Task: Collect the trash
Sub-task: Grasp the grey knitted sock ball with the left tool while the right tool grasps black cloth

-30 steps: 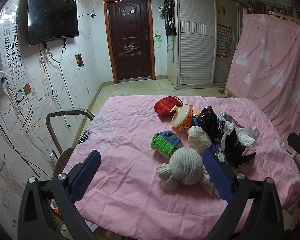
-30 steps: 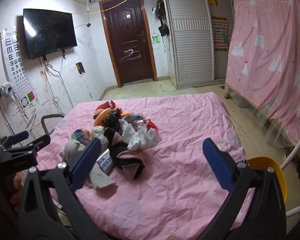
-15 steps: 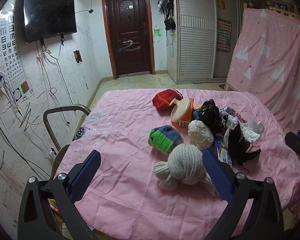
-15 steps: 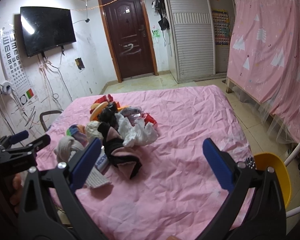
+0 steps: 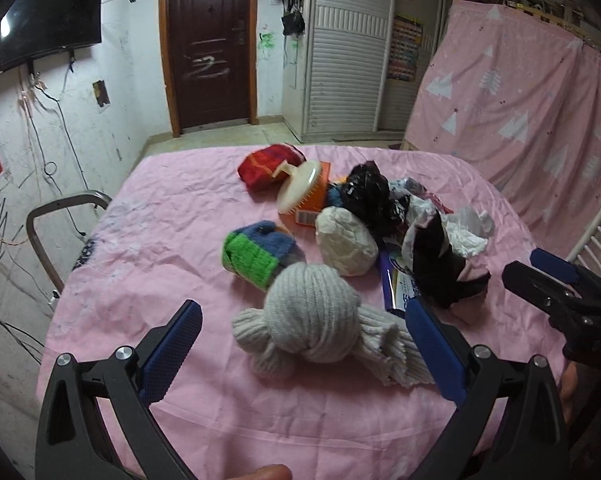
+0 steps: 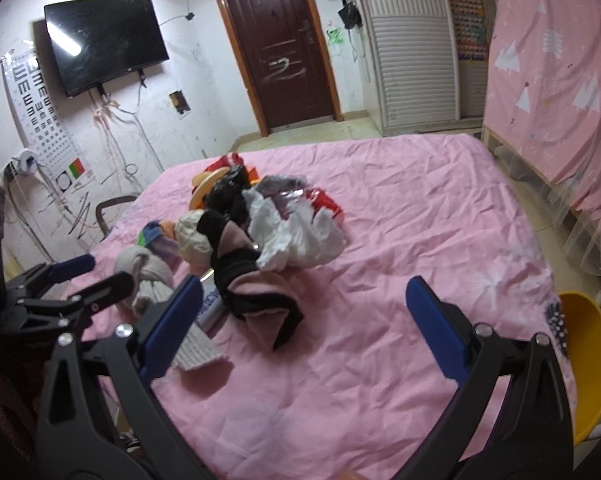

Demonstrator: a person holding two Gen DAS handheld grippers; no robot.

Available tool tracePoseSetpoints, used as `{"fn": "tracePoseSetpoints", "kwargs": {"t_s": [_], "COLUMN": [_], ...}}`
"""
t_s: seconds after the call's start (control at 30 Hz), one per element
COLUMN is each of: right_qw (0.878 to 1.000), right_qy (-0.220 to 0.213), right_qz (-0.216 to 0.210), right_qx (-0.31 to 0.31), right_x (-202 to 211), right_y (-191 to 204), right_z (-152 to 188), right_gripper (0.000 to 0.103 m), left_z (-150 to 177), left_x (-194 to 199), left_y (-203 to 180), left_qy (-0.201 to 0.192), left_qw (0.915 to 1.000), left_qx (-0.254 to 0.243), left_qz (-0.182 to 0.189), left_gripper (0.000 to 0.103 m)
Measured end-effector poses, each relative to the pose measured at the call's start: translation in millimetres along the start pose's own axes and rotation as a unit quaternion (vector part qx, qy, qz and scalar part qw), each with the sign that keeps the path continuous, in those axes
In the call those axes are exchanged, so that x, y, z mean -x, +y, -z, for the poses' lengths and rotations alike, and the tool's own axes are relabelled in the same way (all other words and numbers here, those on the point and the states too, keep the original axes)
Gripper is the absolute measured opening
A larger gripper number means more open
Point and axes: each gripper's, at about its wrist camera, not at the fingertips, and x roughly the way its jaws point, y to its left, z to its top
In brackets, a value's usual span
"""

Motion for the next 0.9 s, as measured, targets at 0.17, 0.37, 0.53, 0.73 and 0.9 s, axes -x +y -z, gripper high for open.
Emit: {"fn": "tracePoseSetpoints", "kwargs": {"t_s": [0.17, 0.37, 0.53, 0.73, 0.9], "right_qw": [0.999, 0.994, 0.990, 0.989, 0.990], "right_qy": [-0.011, -0.016, -0.005, 0.017, 0.047], "right_qz": [-0.050, -0.103, -0.105, -0.090, -0.062], "right_qx": [0.004, 0.043, 0.089, 0.118, 0.117], "right_x": [1.8, -1.1, -14.4, -37.2, -57.4], "right_y": [2.8, 23.4, 48.3, 64.0, 60.1], "right_z": [-1.9, -9.5, -17.9, -31.0, -29.6], "right_gripper": [0.097, 0.080, 0.067, 0.049, 0.029], "left_z": [3.4, 3.3, 0.9, -0.7, 0.9], "left_x": [-10.1, -25.0, -31.8, -42.0, -42.8], "left_y": [6.4, 6.6, 8.9, 17.0, 17.7], "left_qy": [0.026, 0.051, 0.056, 0.059, 0.052], "left_qw": [0.9991, 0.9963, 0.9945, 0.9904, 0.9891], "left_qx": [0.017, 0.044, 0.067, 0.098, 0.102], "left_qz": [0.030, 0.053, 0.058, 0.078, 0.092], "left_gripper": [0.092, 0.087, 0.078, 0.056, 0.049]}}
